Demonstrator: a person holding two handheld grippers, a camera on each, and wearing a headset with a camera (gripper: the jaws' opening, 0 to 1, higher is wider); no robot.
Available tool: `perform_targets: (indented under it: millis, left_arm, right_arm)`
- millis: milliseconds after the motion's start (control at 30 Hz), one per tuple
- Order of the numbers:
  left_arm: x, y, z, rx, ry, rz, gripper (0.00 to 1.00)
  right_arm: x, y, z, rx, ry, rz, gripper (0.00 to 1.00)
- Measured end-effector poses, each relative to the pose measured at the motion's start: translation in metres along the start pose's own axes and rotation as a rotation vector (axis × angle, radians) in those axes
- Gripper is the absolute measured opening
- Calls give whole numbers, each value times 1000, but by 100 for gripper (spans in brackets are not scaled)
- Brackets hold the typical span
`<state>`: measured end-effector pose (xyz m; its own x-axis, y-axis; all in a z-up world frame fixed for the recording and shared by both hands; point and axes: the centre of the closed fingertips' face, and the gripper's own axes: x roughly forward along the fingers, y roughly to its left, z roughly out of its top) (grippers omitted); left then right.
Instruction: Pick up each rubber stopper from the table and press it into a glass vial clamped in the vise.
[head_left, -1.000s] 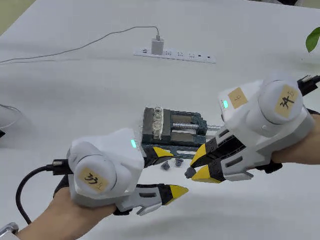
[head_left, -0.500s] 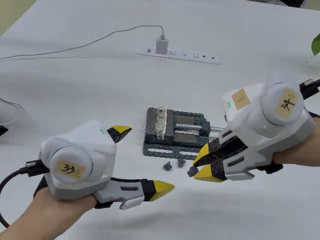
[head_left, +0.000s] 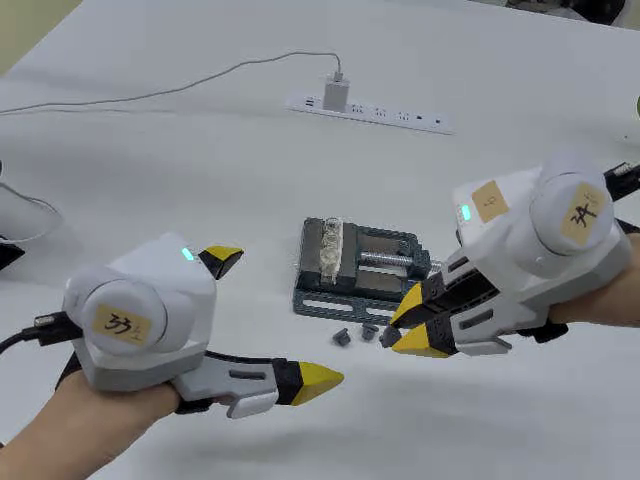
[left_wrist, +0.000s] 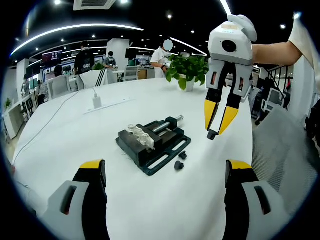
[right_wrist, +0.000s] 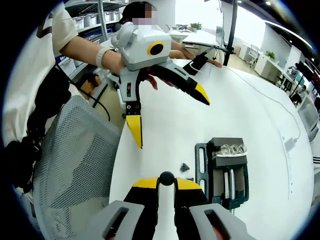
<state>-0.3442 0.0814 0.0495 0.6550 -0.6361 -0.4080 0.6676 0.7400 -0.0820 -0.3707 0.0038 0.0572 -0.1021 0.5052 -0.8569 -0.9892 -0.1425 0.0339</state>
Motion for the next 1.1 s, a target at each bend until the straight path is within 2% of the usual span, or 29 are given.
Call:
perform_targets:
  millis: [233,300,533,800,867,967,1100]
  left_arm:
    - [-3,3,-2,7,-1,1,99]
    - [-6,4,-2,13,-7,3,99]
    - [-11,8,-3,19,-11,8,99]
    - [-12,9,-6,22,2,13,96]
    - [-12,5,-2,-1,-33,-2,98]
    - [-12,7,-5,18,-9,7,98]
    - [-12,8,-5,10,-16,4,99]
  right_arm:
    - [-4,-25,6,-13,17,-11,6]
    - [-3,-39,4,-9,21,-16,6]
    - [-8,-71,7,-33,62,-31,6]
    - [-8,-95,18,-63,115,-18,6]
    - [-8,-100,20,-79,132,-12,6]
    - [-8,-110,22,-92,150,-6,6]
    - [-5,-117,23,-107,173,6,6]
